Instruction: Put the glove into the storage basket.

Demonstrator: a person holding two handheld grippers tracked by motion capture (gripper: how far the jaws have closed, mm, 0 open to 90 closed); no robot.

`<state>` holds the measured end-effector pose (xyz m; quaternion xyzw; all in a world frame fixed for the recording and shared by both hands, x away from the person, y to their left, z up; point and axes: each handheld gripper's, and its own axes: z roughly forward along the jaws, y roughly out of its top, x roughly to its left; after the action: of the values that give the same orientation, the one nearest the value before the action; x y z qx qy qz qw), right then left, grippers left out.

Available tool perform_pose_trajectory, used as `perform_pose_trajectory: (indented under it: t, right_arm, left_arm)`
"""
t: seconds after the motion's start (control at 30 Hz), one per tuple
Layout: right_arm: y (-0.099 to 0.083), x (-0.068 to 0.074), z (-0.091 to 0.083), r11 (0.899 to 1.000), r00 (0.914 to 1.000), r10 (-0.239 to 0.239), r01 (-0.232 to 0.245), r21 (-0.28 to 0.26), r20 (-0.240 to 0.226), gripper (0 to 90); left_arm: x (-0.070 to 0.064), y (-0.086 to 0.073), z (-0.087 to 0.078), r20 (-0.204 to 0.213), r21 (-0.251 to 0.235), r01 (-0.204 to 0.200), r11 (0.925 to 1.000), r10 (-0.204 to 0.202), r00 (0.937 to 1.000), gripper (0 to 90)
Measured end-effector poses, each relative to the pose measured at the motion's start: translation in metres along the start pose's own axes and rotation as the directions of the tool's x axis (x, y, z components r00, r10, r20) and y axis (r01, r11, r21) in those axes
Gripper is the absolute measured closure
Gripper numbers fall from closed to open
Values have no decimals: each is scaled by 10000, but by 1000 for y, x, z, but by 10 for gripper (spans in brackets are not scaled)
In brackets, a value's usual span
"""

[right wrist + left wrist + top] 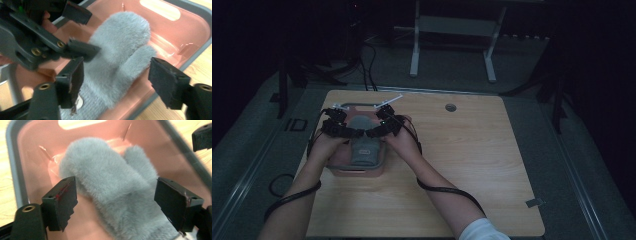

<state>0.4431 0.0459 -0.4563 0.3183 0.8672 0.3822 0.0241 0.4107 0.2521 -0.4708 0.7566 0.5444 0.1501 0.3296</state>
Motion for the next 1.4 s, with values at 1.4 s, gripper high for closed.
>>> perform_pose_trajectory:
  t: [1.4]
  right_arm:
    - [-132, -57, -109, 9956, 9969, -705, 724, -602, 336, 169]
  left_arm:
    - [-134, -27, -14, 2570, -2292, -2559, 9391, 3120, 9147, 152]
